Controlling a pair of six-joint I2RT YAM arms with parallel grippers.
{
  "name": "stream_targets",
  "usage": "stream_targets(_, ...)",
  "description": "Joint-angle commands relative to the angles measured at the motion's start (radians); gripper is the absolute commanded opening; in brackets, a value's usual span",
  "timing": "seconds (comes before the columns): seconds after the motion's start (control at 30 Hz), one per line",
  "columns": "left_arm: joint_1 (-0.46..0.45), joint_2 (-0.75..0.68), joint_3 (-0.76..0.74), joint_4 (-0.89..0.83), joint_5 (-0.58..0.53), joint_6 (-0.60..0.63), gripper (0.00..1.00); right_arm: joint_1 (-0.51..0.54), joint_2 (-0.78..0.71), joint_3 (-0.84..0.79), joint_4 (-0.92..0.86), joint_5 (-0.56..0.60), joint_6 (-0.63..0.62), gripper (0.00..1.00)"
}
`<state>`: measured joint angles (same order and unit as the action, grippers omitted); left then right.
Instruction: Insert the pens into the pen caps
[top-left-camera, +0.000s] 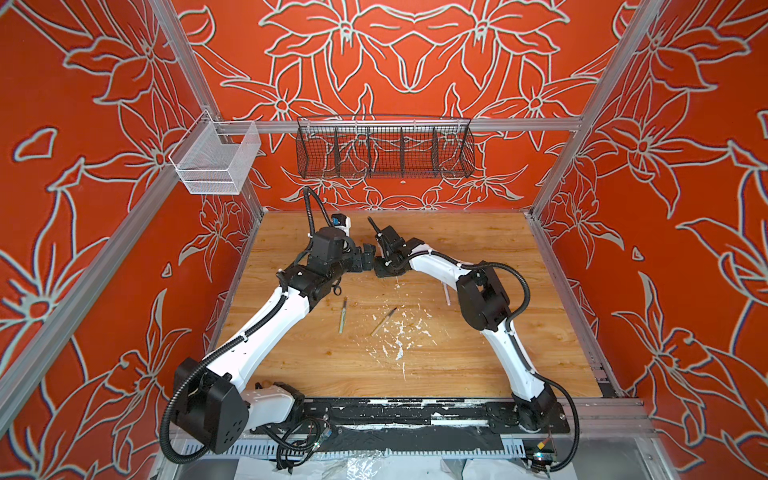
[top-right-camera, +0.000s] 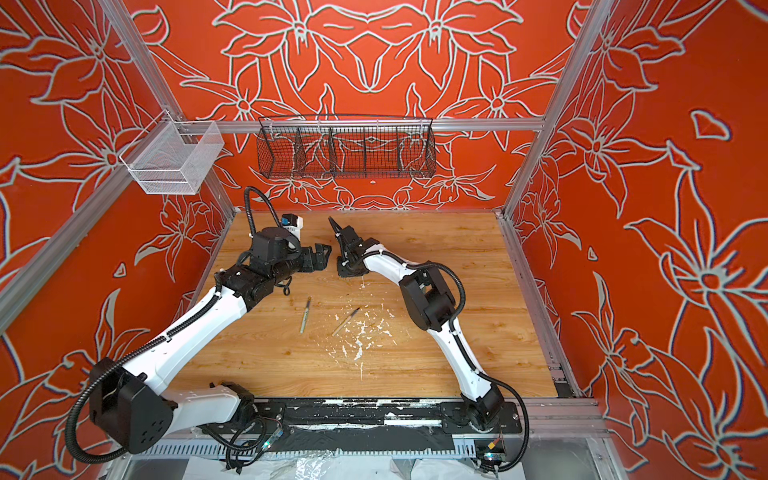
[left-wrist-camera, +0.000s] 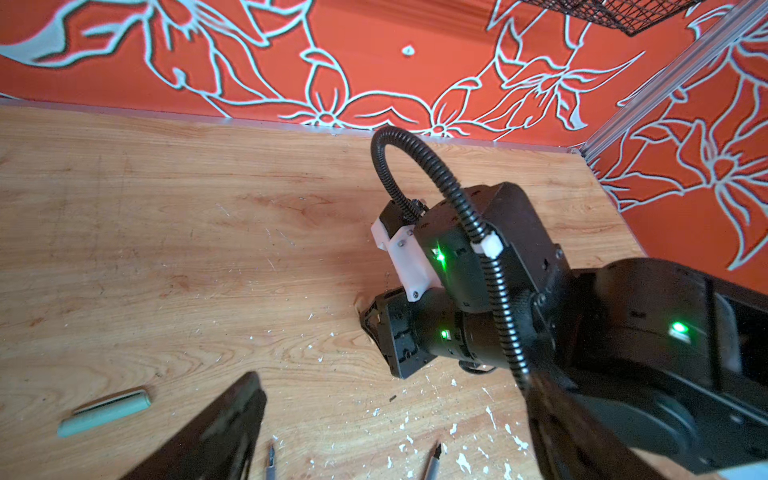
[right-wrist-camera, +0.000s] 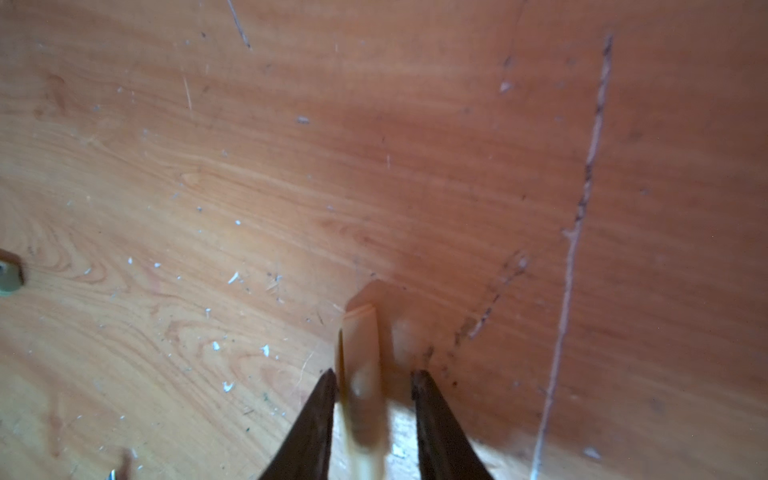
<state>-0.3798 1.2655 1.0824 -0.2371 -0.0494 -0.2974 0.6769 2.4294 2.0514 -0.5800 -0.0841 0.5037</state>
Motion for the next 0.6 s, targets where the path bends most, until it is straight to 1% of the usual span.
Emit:
stream_targets(0.0,-0.001,-0.028,-0.007,0.024,0.007,-0.011,0.96,0.021,0.056,0.065,-0.097,0.085,-0.012,0.31)
stream_targets(0.17,0.002,-0.031,-0.009,0.028,0.012,-0.014,0.96,0.031,0.094,0.136,-0.148,0.116,-0.021,0.28)
stream_targets(0.37,0.008,-0.041,-0.013,0.035,0.020,-0.016,0.96,0.045,0.118,0.175,-0.176,0.095,-0.040,0.28)
stream_targets(0.57,0.015,-0.045,-0.017,0.042,0.026,-0.018,0.96,0.052,0.076,0.126,-0.148,0.109,-0.030,0.18)
